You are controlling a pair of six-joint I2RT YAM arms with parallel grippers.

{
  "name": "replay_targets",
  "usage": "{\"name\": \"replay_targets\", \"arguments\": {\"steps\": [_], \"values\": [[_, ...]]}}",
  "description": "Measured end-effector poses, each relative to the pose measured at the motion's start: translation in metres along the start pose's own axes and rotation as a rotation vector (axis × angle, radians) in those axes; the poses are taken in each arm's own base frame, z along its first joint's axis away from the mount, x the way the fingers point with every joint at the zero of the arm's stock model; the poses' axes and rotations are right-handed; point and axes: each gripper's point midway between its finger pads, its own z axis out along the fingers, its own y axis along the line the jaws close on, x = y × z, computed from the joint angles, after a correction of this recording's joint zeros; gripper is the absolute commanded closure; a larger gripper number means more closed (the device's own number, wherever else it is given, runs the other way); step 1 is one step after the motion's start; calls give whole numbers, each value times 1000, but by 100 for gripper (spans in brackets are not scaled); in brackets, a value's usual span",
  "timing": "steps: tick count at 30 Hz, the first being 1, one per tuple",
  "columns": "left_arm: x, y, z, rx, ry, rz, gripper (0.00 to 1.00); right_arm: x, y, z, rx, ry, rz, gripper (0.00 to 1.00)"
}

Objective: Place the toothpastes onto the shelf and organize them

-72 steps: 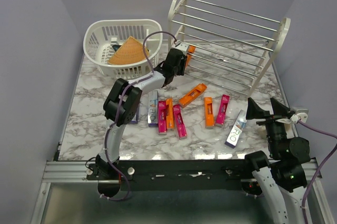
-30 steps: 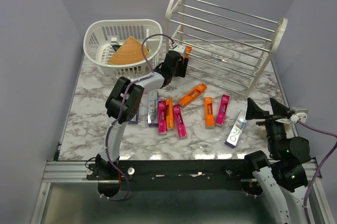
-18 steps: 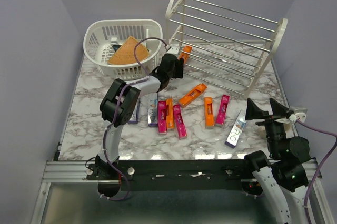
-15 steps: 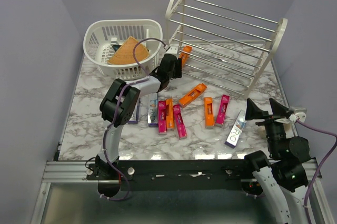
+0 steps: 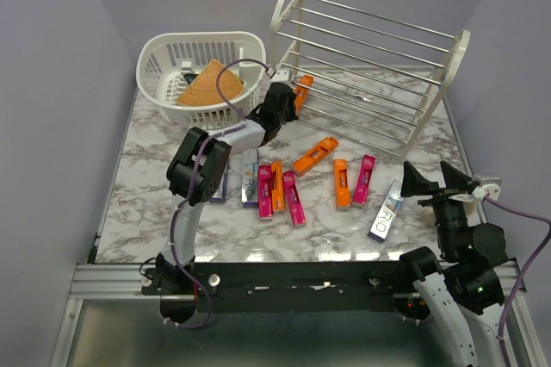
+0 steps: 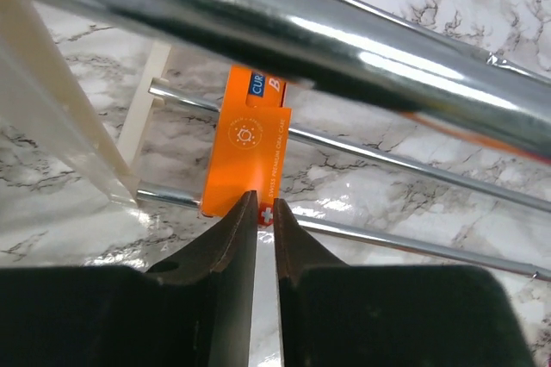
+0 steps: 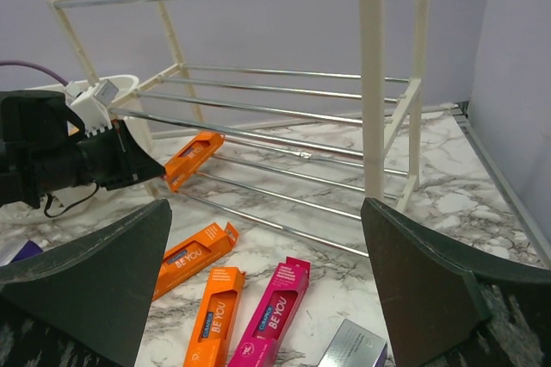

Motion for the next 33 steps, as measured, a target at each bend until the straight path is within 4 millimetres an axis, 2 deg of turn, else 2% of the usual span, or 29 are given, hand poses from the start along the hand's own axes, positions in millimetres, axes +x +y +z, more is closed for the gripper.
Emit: {"name": "replay_targets", "arguments": {"steps": [6,11,15,21,33], "values": [[2,-1,9,-7,0,-22,80,1,-1,0,3,2,-6,0],[1,0,9,-13,-7,-38,80,1,-1,0,4,4,-7,0],[10,8,-1,-37,5,-58,80,1,-1,0,3,4,-11,0],[1,8,-17,-50,-6,-115,80,1,-1,0,3,4,-11,0],[15,12,-18,-74,32,-178,81,1,-1,0,7,4,-11,0]]}}
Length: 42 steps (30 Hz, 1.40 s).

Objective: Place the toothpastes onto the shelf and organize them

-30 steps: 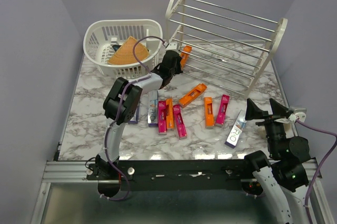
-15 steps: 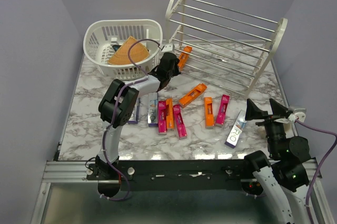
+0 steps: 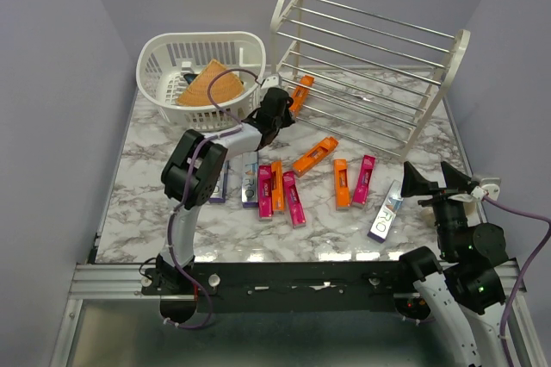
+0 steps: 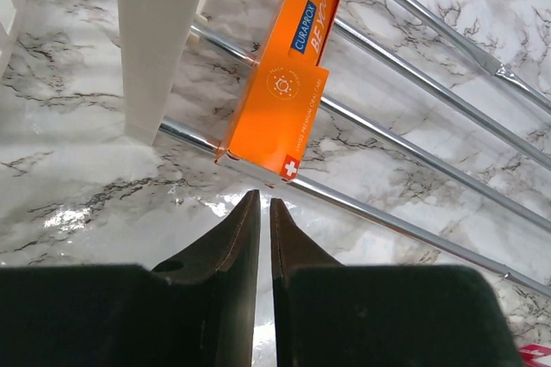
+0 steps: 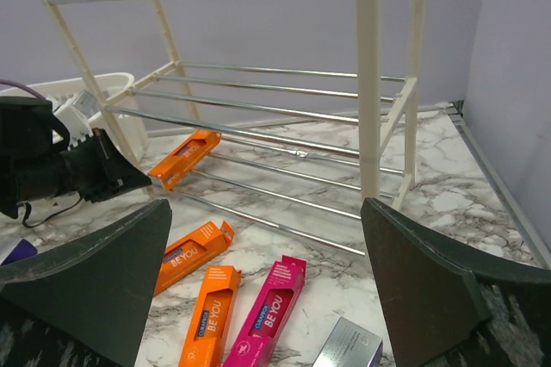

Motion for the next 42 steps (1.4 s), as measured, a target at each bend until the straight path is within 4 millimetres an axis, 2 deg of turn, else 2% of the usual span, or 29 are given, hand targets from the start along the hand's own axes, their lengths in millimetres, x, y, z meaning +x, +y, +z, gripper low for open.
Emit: {"name": "replay_targets", "arguments": {"steps": [12,21,30,36,38,39,42], "values": [[6,3,23,-45,22,10,81,0,0,0,1,0,1,0],[-14,-7,31,-41,-19,18,81,0,0,0,0,1,-2,0],[-12,-1,34,-52,-20,20,77,0,0,0,2,1,-5,0],[6,17,15,-80,22,37,68,0,1,0,-4,2,-7,0],[5,19,4,-80,23,45,61,0,1,0,-6,2,-10,0],[3,18,-2,-78,21,49,53,0,1,0,-7,2,-10,0],[-11,11,-22,-53,-5,61,43,1,1,0,-8,3,-12,0]]}}
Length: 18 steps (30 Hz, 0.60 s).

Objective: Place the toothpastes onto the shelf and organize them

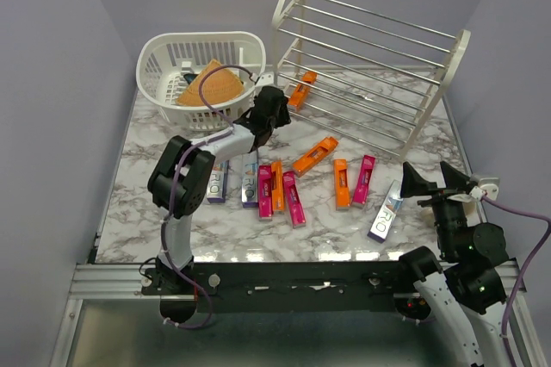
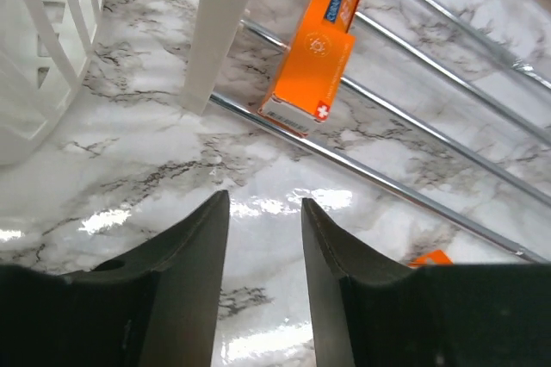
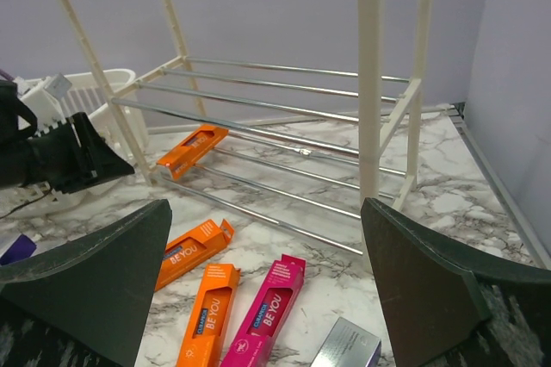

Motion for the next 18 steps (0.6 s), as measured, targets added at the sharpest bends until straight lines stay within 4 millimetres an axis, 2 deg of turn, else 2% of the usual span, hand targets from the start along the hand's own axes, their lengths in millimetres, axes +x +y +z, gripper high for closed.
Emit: {"name": "replay_targets", "arguments": {"steps": [2,3,6,10,18], "values": [[-10,-5,-12,24,-23,3,38,0,0,0,-1,0,0,0],[-14,-9,-16,40,-35,6,32,0,0,0,-1,0,0,0],[-18,-19,-20,100,-56,6,25,0,0,0,-2,1,-1,0],[-6,-30,-15,179,-39,7,22,0,0,0,-2,1,-1,0],[21,-63,12,355,15,23,20,0,0,0,-2,0,-1,0]]}}
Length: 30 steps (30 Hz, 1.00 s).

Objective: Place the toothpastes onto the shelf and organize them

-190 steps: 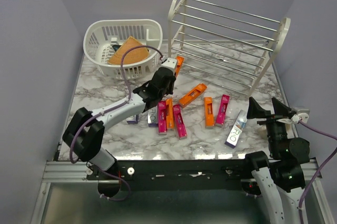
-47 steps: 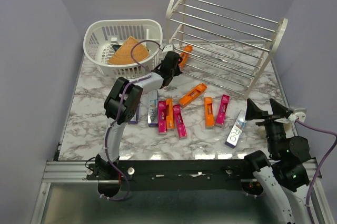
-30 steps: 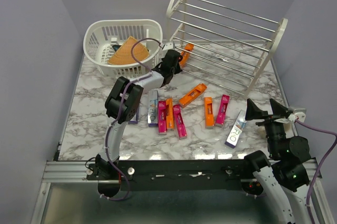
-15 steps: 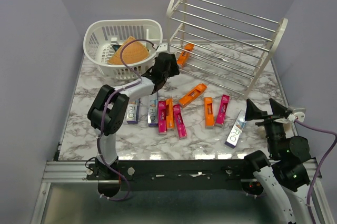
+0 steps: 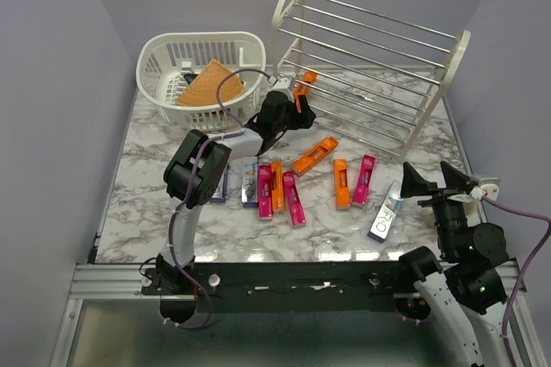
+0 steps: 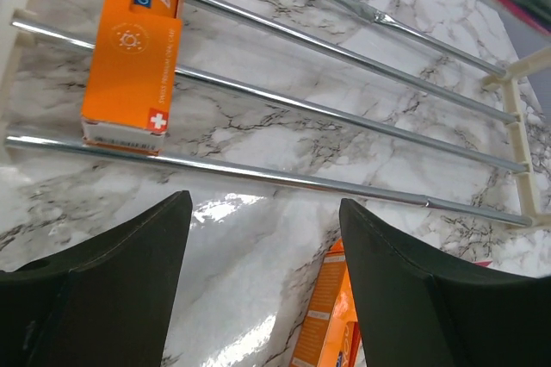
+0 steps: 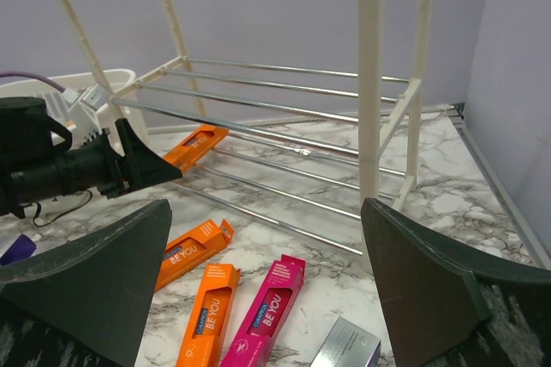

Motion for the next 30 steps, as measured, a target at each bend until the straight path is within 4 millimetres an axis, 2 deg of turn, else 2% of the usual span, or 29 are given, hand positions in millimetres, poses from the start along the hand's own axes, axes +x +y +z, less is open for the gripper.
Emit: {"name": "replay_targets", "arguments": {"steps": [7,14,15,20,30], "values": [[-1,-7,20,44,-15,21,17,0,0,0,0,0,0,0],[-1,-5,31,46,-33,24,16,0,0,0,0,0,-1,0],[-1,-4,33,44,-33,24,13,0,0,0,0,0,-1,0],[0,1,36,22,-42,23,13,0,0,0,0,0,-1,0],[-11,12,39,-46,-91,17,12,0,0,0,0,0,-7,0]]}}
